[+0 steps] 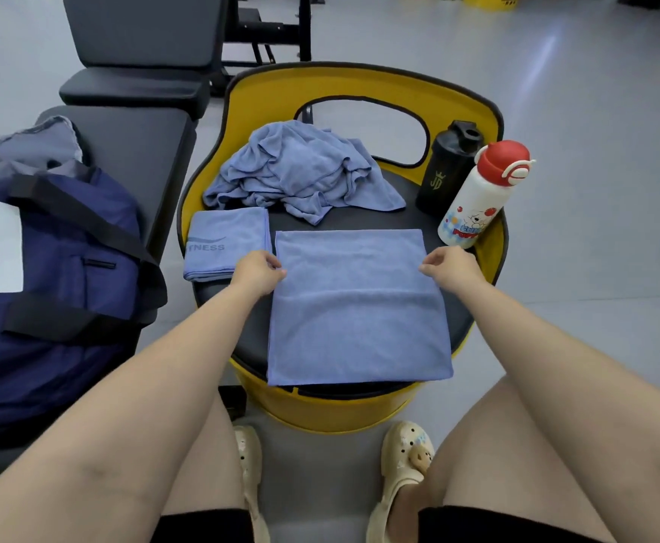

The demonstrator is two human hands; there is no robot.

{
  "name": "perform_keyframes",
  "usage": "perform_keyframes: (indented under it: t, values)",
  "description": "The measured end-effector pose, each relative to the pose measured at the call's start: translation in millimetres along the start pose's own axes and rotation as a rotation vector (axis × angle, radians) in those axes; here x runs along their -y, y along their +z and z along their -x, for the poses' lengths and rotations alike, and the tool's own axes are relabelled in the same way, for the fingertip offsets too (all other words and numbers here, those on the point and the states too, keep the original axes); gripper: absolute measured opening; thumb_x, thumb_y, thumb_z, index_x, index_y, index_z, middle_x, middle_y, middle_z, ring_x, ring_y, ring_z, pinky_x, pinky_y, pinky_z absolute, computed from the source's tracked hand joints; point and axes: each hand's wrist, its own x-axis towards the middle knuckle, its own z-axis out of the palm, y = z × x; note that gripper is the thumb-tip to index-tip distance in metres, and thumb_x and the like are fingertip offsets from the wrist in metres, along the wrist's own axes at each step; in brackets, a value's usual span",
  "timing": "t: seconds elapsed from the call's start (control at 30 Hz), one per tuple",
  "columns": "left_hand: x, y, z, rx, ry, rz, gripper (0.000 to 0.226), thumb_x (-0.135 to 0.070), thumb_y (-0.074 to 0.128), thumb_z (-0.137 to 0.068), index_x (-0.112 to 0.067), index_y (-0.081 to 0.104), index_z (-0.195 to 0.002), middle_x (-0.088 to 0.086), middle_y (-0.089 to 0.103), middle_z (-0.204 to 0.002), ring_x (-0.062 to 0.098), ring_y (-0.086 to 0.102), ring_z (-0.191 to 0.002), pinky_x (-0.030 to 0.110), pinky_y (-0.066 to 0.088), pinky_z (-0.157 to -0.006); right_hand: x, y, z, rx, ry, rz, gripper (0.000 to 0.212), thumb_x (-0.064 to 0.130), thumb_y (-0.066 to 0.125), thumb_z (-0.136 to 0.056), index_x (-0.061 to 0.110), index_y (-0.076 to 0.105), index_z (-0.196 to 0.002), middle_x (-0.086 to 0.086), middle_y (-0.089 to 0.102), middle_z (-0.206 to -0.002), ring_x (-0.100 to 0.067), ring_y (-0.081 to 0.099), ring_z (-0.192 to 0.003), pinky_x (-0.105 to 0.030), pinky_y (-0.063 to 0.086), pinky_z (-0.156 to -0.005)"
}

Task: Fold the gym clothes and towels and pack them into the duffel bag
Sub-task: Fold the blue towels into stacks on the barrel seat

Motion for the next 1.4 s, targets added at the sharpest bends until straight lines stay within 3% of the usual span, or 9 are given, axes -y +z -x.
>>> perform_keyframes:
  t: [0.23,0.37,0.53,0.67,0.87,1.0,1.1,1.23,1.4]
  values:
    - [-17.6,3.6,-55.0,-0.021,0.050,-0.182,0.037,-0.021,0.061,-0.092,-0.005,0.053,-0.124,0.016,0.057,-0.122,0.031,0.055,-0.110,0.032,0.046,-0.083,-0.6,15.2,-52.9,-0.091,0.118,-0.067,0.032,0.016,0.061,-0.093,0.008,0.057,-0.124,-0.012,0.060,-0.122,-0.025,0.057,-0.109,-0.030,0.046,-0.087]
    - [-11.3,6.9,-76.8,-0.027,0.030,-0.301,0.017,-0.024,0.062,-0.090,-0.008,0.059,-0.096,0.015,0.063,-0.101,0.025,0.054,-0.085,0.034,0.047,-0.076,-5.0,28.3,-71.2,-0.155,0.207,-0.142,0.037,0.016,0.062,-0.092,0.007,0.055,-0.127,-0.012,0.059,-0.123,-0.026,0.058,-0.111,-0.030,0.046,-0.086]
    - [-9.7,12.0,-89.9,-0.032,-0.010,-0.282,0.018,-0.024,0.065,-0.088,-0.007,0.069,-0.085,0.009,0.064,-0.080,0.018,0.054,-0.061,0.022,0.039,-0.049,-2.2,41.4,-83.1,-0.201,0.208,-0.229,0.024,0.015,0.063,-0.091,0.009,0.062,-0.114,-0.011,0.064,-0.114,-0.024,0.060,-0.104,-0.029,0.046,-0.083]
    - [-10.4,15.1,-93.7,-0.034,-0.020,-0.286,0.018,-0.028,0.067,-0.086,-0.011,0.067,-0.080,0.010,0.066,-0.086,0.026,0.062,-0.076,0.027,0.046,-0.058,-0.4,42.9,-89.4,-0.250,0.183,-0.256,0.015,0.016,0.063,-0.091,0.013,0.056,-0.105,-0.010,0.062,-0.111,-0.019,0.056,-0.093,-0.027,0.046,-0.078]
    - [-13.8,15.5,-99.2,-0.105,0.027,-0.019,0.015,-0.020,0.065,-0.086,-0.017,0.052,-0.092,-0.001,0.059,-0.090,0.020,0.055,-0.090,0.032,0.047,-0.081,2.9,42.4,-90.6,-0.190,-0.034,-0.185,0.056,0.004,0.055,-0.094,0.024,0.037,-0.143,-0.006,0.057,-0.110,-0.016,0.056,-0.095,-0.026,0.047,-0.081]
    - [-12.8,17.8,-102.3,-0.097,0.120,0.074,0.032,-0.012,0.063,-0.088,-0.017,0.047,-0.115,-0.001,0.054,-0.078,0.019,0.052,-0.083,0.028,0.038,-0.072,1.0,43.4,-96.6,-0.089,-0.120,0.116,0.046,0.010,0.053,-0.096,0.022,0.047,-0.140,-0.009,0.044,-0.142,-0.029,0.048,-0.124,-0.036,0.043,-0.098]
    - [-11.0,19.7,-105.8,-0.104,0.152,-0.014,0.034,-0.018,0.066,-0.087,-0.019,0.057,-0.120,0.001,0.055,-0.091,0.022,0.056,-0.092,0.030,0.044,-0.080,2.8,44.2,-97.7,-0.190,-0.091,0.163,0.036,0.013,0.052,-0.097,0.017,0.054,-0.133,-0.008,0.050,-0.136,-0.028,0.052,-0.118,-0.037,0.047,-0.090]
    - [-10.8,20.9,-108.1,-0.200,0.130,-0.117,0.008,-0.024,0.061,-0.090,-0.020,0.063,-0.096,0.003,0.063,-0.092,0.025,0.059,-0.095,0.033,0.046,-0.080,5.0,42.8,-100.0,-0.335,-0.051,0.171,0.023,0.018,0.050,-0.098,0.018,0.061,-0.119,-0.007,0.059,-0.120,-0.026,0.056,-0.105,-0.032,0.044,-0.073]
    - [-9.2,21.8,-109.9,-0.274,0.120,-0.095,0.011,-0.020,0.057,-0.093,-0.014,0.062,-0.100,0.008,0.063,-0.103,0.027,0.057,-0.096,0.035,0.045,-0.080,3.0,44.4,-105.4,-0.404,-0.057,0.134,0.018,0.024,0.049,-0.099,0.017,0.059,-0.113,-0.008,0.062,-0.110,-0.027,0.057,-0.098,-0.036,0.048,-0.074]
